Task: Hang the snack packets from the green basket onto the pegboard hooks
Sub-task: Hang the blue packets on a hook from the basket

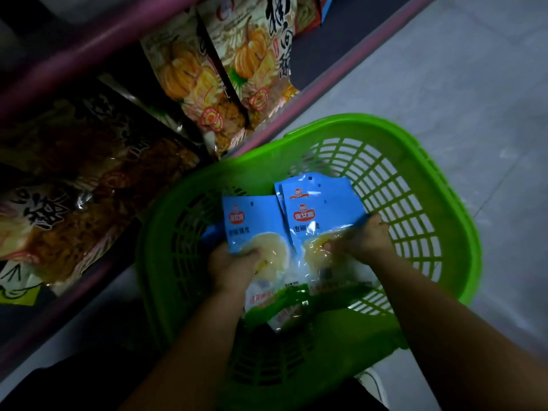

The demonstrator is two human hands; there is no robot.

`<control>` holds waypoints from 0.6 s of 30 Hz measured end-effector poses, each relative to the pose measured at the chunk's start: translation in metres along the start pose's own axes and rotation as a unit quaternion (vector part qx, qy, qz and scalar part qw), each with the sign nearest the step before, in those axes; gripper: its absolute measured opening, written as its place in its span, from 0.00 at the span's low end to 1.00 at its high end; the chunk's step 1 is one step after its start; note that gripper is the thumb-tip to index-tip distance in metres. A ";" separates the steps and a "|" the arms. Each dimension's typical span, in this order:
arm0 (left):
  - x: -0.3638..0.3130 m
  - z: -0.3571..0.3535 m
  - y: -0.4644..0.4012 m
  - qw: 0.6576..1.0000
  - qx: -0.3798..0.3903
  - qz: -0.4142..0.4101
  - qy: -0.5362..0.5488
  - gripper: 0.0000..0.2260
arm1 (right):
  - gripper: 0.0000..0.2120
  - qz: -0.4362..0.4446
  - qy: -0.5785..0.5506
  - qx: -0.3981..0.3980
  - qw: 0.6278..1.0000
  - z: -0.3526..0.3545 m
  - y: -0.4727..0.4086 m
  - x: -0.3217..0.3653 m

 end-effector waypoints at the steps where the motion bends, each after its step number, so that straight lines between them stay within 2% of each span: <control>1: -0.004 -0.003 0.003 1.000 0.006 -0.007 0.004 0.12 | 0.44 0.013 0.004 0.000 1.000 0.002 0.002 0.005; 4: -0.013 -0.008 0.013 0.999 0.028 -0.024 0.024 0.10 | 0.28 0.069 0.017 0.003 0.997 0.012 0.012 0.023; 5: -0.011 -0.009 0.018 0.998 0.038 -0.012 0.045 0.10 | 0.27 0.085 0.004 0.004 0.996 0.018 0.016 0.029; 7: -0.009 -0.005 0.030 0.994 0.057 0.016 0.094 0.08 | 0.24 0.095 -0.115 0.019 0.989 0.032 0.030 0.041; 10: -0.030 0.018 0.066 0.989 0.061 0.021 0.131 0.09 | 0.20 0.104 -0.286 0.033 0.952 0.072 0.068 0.064; 14: -0.094 0.071 0.142 0.987 0.041 -0.001 0.152 0.06 | 0.16 0.143 -0.338 0.004 0.930 0.158 0.144 0.097; 18: -0.187 0.143 0.232 0.985 0.031 -0.050 0.159 0.03 | 0.15 0.168 -0.396 0.030 0.902 0.266 0.238 0.135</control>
Point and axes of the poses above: each hand's wrist, its own y-axis away from the middle knuckle, its own z-axis out of the back of the hand, x = y × z, the point moved 10 cm from there along -y, towards the middle knuckle, and after that the axes turned 4 degrees about -x, right-handed, at the moved point
